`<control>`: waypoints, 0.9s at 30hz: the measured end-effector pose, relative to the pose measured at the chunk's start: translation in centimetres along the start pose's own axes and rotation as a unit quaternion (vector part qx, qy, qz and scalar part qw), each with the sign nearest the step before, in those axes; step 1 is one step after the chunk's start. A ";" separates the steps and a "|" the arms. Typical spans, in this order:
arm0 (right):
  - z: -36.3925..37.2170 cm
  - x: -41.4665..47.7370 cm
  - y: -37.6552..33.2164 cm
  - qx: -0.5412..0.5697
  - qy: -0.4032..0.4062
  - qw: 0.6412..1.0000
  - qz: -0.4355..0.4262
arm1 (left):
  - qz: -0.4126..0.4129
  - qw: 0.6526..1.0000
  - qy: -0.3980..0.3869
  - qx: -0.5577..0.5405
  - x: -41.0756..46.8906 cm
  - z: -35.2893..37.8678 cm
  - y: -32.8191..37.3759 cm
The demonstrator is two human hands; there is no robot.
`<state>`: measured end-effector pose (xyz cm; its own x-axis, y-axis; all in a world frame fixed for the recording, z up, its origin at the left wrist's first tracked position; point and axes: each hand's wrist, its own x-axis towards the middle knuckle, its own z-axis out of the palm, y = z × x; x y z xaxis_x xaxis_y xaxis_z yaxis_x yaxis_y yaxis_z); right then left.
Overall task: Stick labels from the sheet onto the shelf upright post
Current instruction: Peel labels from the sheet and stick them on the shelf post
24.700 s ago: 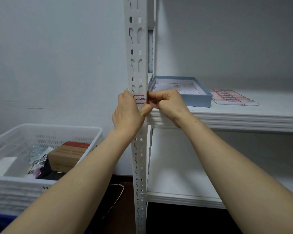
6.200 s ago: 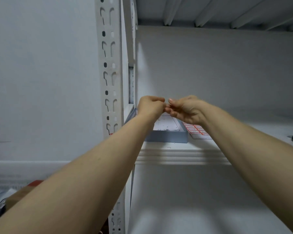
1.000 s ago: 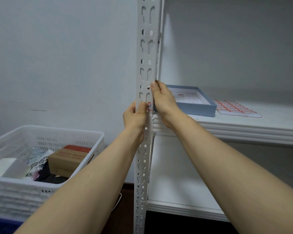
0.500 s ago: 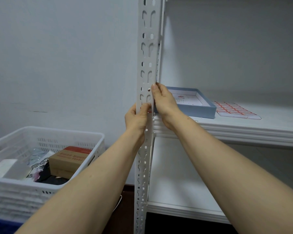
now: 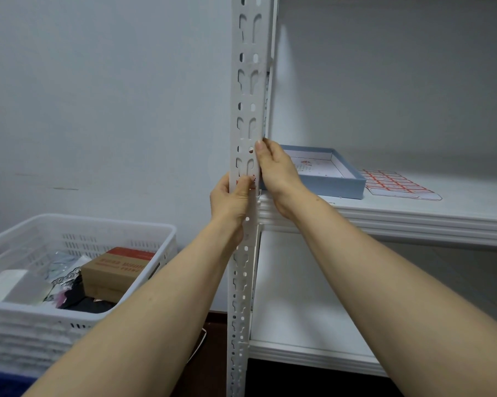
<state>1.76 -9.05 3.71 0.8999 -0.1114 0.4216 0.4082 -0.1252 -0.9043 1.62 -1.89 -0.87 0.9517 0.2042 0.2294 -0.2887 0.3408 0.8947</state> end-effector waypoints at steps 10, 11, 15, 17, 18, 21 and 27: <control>0.2 0.1 0.0 -0.008 0.006 1.000 0.005 | 0.000 1.000 0.009 0.028 -0.2 0.3 0.2; 0.2 0.1 0.0 -0.008 0.005 1.000 0.005 | 0.001 1.000 0.010 0.028 -0.2 0.4 0.3; 0.2 0.2 0.2 -0.014 0.008 1.000 0.002 | 0.001 0.999 0.010 0.031 -0.2 0.5 0.3; 0.1 0.2 0.2 -0.016 0.008 1.000 0.002 | 0.002 0.999 0.012 0.035 -0.2 0.5 0.3; 0.1 0.2 0.2 -0.017 0.007 1.000 0.002 | 0.004 0.999 0.012 0.036 -0.2 0.5 0.3; 0.1 0.1 0.1 -0.015 0.005 1.000 0.002 | 0.008 0.999 0.009 0.036 -0.2 0.5 0.4; 0.0 0.2 0.2 -0.025 0.004 1.000 0.003 | 0.000 0.999 0.010 0.035 -0.3 0.5 0.4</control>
<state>2.02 -9.06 3.66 0.9006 -0.1210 0.4174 0.3950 -0.1728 -0.9023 1.31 -2.24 -0.43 0.9493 0.2231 0.2214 -0.2794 0.2760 0.9197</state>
